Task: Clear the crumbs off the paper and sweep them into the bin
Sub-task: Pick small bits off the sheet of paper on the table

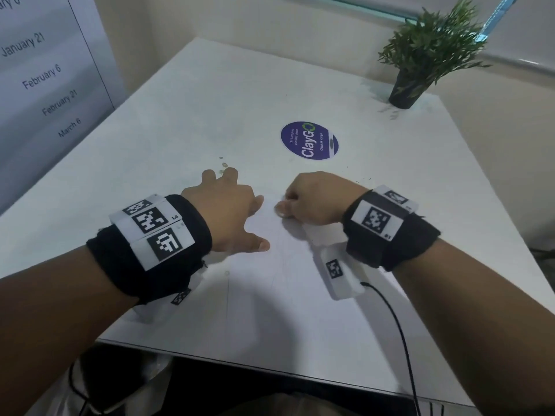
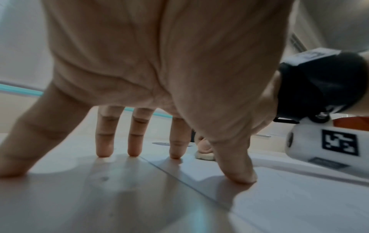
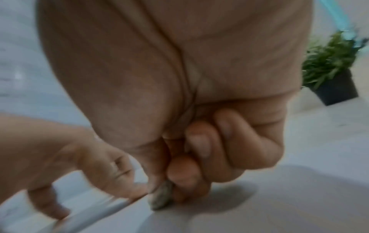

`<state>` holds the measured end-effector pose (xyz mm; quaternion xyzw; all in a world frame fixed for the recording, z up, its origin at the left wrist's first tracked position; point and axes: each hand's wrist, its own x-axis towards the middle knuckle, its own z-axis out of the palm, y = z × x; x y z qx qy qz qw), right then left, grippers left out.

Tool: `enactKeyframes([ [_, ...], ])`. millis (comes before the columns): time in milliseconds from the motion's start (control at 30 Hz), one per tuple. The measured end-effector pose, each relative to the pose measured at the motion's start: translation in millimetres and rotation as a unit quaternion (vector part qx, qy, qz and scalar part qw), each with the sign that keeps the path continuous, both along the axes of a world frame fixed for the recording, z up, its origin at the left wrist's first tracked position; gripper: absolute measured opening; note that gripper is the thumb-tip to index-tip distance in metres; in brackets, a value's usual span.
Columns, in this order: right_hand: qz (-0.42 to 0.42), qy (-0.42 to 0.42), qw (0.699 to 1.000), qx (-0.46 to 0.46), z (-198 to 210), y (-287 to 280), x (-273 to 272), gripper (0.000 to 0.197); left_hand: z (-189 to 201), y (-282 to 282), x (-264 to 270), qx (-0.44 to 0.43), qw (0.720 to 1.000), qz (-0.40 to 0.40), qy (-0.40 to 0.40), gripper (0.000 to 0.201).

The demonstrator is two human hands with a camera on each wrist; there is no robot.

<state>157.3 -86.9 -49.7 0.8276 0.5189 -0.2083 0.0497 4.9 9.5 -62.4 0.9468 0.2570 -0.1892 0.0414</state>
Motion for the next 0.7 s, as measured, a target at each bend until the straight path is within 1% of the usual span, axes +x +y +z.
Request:
enactKeyframes([
  [100,-0.045,-0.046,0.998,-0.011,3,-15,27,0.04,-2,1,0,0.004,1.0,0.0,0.003,0.079],
  [167,-0.061,-0.071,0.996,0.005,4,-21,30,0.042,-3,2,0,0.005,1.0,-0.003,0.006,0.08],
  [200,-0.056,-0.065,0.996,0.02,5,-22,24,0.043,-3,3,1,0.004,1.0,-0.003,0.006,0.08],
  [267,-0.024,-0.014,0.999,0.038,2,-17,4,0.043,-2,3,1,0.0,1.0,-0.003,0.005,0.08],
  [333,0.005,0.039,0.999,0.031,-2,-11,-17,0.039,-1,2,0,0.002,1.0,-0.001,0.006,0.079],
  [367,0.009,0.047,0.999,0.022,-4,-9,-21,0.037,-1,2,-1,0.005,1.0,-0.001,0.008,0.079],
  [433,0.0,0.031,0.999,0.013,-3,-14,-12,0.037,0,0,-1,0.008,1.0,-0.002,0.012,0.081],
  [533,-0.034,-0.015,0.999,-0.007,6,-32,15,0.039,0,-2,0,0.002,1.0,0.003,0.014,0.081],
  [600,-0.042,-0.047,0.998,0.0,9,-35,16,0.043,1,-3,2,0.002,1.0,0.003,0.015,0.079],
  [633,-0.032,-0.054,0.998,0.009,9,-32,10,0.044,1,-3,2,0.005,1.0,-0.001,0.014,0.078],
  [700,-0.005,-0.015,1.0,0.023,5,-20,-10,0.043,2,-5,3,0.007,1.0,0.0,0.006,0.074],
])
